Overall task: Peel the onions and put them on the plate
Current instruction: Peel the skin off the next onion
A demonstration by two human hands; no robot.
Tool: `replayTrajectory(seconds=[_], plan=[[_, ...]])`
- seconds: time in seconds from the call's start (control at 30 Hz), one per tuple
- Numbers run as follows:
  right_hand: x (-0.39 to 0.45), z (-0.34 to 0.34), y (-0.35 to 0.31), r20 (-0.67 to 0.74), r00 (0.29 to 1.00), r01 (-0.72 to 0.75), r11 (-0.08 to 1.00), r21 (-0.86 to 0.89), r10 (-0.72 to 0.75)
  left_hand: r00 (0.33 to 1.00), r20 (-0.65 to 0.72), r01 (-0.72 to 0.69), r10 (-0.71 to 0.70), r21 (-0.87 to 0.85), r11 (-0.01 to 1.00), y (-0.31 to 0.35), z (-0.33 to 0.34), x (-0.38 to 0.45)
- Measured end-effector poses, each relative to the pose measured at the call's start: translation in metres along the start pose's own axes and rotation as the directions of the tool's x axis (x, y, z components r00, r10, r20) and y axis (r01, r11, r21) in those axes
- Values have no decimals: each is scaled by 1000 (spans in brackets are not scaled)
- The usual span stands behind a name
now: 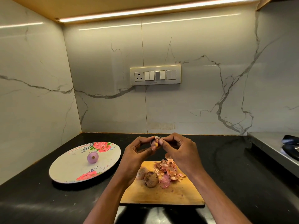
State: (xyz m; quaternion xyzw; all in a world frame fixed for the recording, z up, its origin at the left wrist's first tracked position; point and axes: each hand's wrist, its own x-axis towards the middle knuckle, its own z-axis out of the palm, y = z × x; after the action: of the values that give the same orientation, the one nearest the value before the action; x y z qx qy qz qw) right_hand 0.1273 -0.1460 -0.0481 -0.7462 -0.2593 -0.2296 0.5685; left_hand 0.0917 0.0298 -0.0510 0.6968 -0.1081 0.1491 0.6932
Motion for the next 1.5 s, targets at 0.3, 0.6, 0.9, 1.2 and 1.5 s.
replayTrajectory(seconds=[0.3, 0.6, 0.9, 1.2, 1.5], plan=[[1, 1, 1, -60, 998, 21, 998, -52, -24, 1000, -1, 21, -22, -154, 988, 3, 1, -1], [0, 3, -13, 17, 996, 83, 997, 3, -83, 996, -73, 27, -46, -242, 970, 4, 1, 3], [-4, 6, -13, -24, 991, 129, 985, -118, -132, 998, -48, 38, -46, -160, 986, 3, 0, 2], [0, 4, -13, -87, 994, 59, 997, -57, -64, 998, 39, 58, -53, -156, 986, 9, 1, -1], [7, -7, 9, -255, 966, -40, 999, -4, 38, 995, 81, 63, -50, -161, 985, 11, 0, -3]])
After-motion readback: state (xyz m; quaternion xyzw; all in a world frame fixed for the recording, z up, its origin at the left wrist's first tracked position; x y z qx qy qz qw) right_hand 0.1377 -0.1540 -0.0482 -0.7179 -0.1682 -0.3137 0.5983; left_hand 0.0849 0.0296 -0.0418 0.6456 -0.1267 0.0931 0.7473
